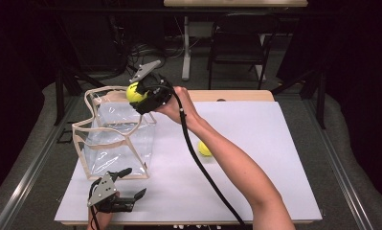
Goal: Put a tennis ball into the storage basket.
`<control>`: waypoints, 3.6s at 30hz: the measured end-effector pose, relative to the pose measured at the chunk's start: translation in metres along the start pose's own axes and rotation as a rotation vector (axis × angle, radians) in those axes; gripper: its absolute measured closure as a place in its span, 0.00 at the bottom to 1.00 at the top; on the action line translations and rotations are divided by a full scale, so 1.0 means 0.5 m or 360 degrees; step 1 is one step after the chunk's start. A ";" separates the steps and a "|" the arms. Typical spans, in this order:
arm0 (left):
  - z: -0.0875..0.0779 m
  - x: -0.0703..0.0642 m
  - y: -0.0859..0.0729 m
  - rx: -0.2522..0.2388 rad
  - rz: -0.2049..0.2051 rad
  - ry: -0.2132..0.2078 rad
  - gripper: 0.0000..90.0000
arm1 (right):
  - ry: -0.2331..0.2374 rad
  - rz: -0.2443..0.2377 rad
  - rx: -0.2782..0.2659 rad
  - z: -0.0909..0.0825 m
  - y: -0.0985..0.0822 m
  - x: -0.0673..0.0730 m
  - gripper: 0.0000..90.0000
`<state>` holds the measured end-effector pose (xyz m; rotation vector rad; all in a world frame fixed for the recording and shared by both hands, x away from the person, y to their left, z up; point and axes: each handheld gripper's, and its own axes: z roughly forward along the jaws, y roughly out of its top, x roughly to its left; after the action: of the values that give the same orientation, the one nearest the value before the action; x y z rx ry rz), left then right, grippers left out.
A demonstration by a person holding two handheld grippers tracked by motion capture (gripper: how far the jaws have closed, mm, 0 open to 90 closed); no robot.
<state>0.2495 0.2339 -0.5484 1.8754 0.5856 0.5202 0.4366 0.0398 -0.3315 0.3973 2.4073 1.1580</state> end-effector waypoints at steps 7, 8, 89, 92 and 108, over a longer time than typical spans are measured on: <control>0.000 0.000 0.000 -0.0002 -0.0003 0.0000 0.18 | 0.0012 -0.0016 0.0002 0.009 0.006 0.009 0.29; 0.000 0.000 0.000 -0.0003 -0.0003 0.0000 0.18 | 0.0015 -0.0016 0.0008 0.009 0.007 0.010 0.29; 0.001 0.000 0.000 0.0001 -0.0001 -0.0010 0.18 | 0.0215 -0.0073 0.0249 0.086 0.018 0.074 0.29; 0.001 0.000 0.000 0.0001 -0.0001 -0.0012 0.18 | 0.0217 -0.0079 0.0263 0.087 0.018 0.074 0.29; 0.001 0.001 0.000 0.0002 0.0002 -0.0012 0.18 | 0.0238 -0.0064 0.0301 0.096 0.015 0.077 0.29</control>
<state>0.2500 0.2338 -0.5483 1.8785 0.5800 0.5136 0.4276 0.0931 -0.3620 0.3291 2.6531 0.9775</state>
